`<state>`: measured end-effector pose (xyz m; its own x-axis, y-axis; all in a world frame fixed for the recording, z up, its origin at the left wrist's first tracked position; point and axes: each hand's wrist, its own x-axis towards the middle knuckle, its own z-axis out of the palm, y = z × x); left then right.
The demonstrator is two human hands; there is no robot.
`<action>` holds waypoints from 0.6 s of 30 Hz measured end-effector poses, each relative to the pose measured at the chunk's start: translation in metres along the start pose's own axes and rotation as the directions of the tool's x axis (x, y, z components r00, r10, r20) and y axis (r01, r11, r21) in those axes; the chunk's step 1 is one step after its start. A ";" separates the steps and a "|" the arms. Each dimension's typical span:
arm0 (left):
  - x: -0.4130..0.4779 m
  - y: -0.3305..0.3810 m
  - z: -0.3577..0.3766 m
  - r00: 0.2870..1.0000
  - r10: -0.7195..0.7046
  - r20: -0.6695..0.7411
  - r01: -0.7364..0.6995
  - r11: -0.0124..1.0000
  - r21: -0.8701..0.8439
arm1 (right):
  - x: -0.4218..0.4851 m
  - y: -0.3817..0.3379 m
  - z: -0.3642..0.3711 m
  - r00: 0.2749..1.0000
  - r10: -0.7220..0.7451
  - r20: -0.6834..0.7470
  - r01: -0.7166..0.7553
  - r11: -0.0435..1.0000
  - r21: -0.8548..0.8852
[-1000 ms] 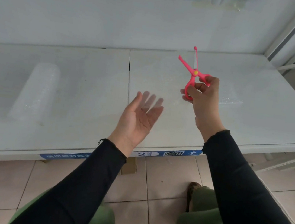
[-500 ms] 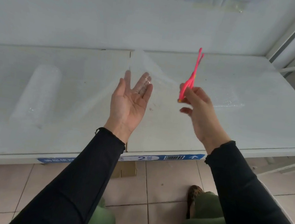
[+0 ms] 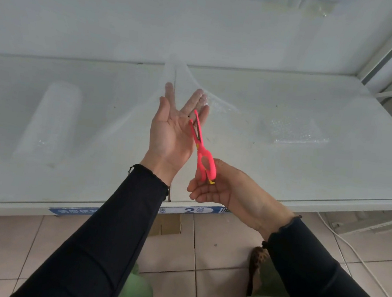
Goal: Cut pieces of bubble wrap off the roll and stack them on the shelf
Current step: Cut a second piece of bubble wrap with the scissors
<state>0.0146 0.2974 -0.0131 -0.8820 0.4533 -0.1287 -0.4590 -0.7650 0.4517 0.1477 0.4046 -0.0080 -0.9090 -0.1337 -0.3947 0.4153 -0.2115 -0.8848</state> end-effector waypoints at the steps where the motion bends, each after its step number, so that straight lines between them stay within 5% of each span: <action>1: 0.000 -0.001 0.000 1.000 -0.005 0.000 0.005 1.000 0.014 | 0.000 0.000 0.000 1.000 0.002 -0.005 -0.002 1.000 0.006; 18: -0.006 -0.019 0.006 1.000 -0.017 -0.007 0.018 0.980 0.197 | 0.015 -0.010 0.000 0.996 -0.034 -0.082 0.042 0.994 0.098</action>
<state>0.0292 0.3125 -0.0157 -0.8748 0.4632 -0.1424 -0.4451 -0.6518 0.6140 0.1293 0.4044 -0.0048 -0.9226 -0.0463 -0.3830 0.3777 -0.3108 -0.8722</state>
